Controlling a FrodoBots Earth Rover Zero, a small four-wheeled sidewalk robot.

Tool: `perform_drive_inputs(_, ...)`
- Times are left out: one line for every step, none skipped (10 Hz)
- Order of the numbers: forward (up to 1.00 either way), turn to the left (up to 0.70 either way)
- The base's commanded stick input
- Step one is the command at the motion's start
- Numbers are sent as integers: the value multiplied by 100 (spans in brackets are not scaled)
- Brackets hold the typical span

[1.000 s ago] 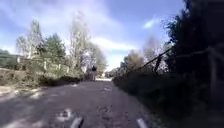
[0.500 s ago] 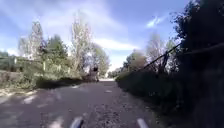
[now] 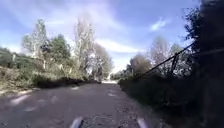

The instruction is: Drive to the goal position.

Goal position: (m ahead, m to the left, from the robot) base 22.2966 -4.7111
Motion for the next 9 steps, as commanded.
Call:
perform_drive_inputs(85,0)
perform_drive_inputs(85,0)
perform_drive_inputs(85,0)
perform_drive_inputs(85,0)
perform_drive_inputs(85,-16)
perform_drive_inputs(85,-34)
perform_drive_inputs(85,-34)
perform_drive_inputs(85,-1)
perform_drive_inputs(85,-5)
